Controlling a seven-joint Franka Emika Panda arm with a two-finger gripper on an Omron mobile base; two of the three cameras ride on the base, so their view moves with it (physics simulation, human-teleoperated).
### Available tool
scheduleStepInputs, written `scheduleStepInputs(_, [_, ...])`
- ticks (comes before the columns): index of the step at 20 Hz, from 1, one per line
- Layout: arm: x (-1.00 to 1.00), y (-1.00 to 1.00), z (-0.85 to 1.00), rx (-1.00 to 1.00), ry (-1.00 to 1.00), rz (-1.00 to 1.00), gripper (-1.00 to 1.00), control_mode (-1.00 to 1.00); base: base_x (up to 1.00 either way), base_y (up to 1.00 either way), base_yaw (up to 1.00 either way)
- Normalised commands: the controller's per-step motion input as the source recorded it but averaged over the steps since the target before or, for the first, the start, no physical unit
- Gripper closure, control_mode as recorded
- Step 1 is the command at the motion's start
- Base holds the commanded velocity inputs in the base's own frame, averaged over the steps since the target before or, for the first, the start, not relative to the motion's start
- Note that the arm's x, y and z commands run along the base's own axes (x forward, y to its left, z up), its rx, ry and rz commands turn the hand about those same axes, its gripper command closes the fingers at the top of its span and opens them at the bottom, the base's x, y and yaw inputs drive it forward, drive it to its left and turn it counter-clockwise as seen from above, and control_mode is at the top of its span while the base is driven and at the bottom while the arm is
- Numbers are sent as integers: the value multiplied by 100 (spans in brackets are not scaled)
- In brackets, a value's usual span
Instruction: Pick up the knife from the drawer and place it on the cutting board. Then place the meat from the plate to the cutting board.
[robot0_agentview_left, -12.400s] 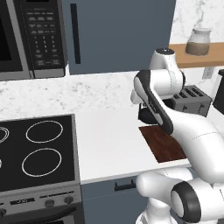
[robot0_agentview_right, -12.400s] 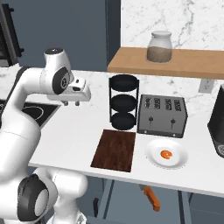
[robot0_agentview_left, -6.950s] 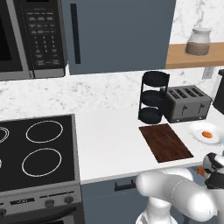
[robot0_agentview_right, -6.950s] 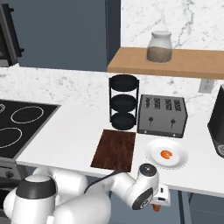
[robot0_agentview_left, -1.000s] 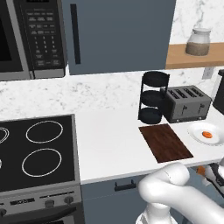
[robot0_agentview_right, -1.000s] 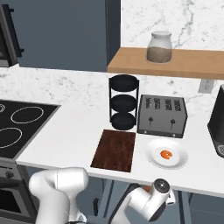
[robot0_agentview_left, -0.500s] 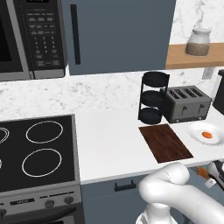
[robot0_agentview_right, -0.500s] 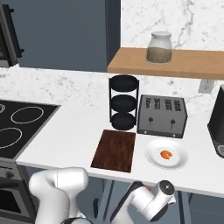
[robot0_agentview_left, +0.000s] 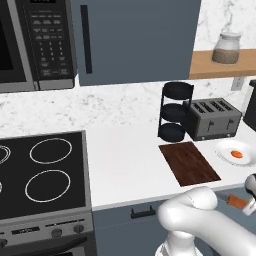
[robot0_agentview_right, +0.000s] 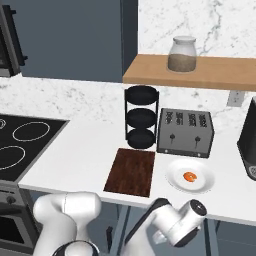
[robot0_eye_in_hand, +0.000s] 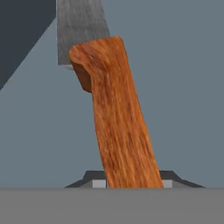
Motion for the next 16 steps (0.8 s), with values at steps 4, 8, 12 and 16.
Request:
scheduleStepInputs(4, [-21, -1, 48, 1, 5, 19, 100, -100, 0, 0, 0])
scheduleStepInputs(8, [-44, 0, 46, -2, 4, 26, 100, -100, 0, 0, 0])
scheduleStepInputs(12, [-56, 0, 34, -11, 5, 36, 100, -100, 0, 0, 0])
scheduleStepInputs(16, [-69, 0, 35, -11, 0, 28, 100, -100, 0, 0, 0])
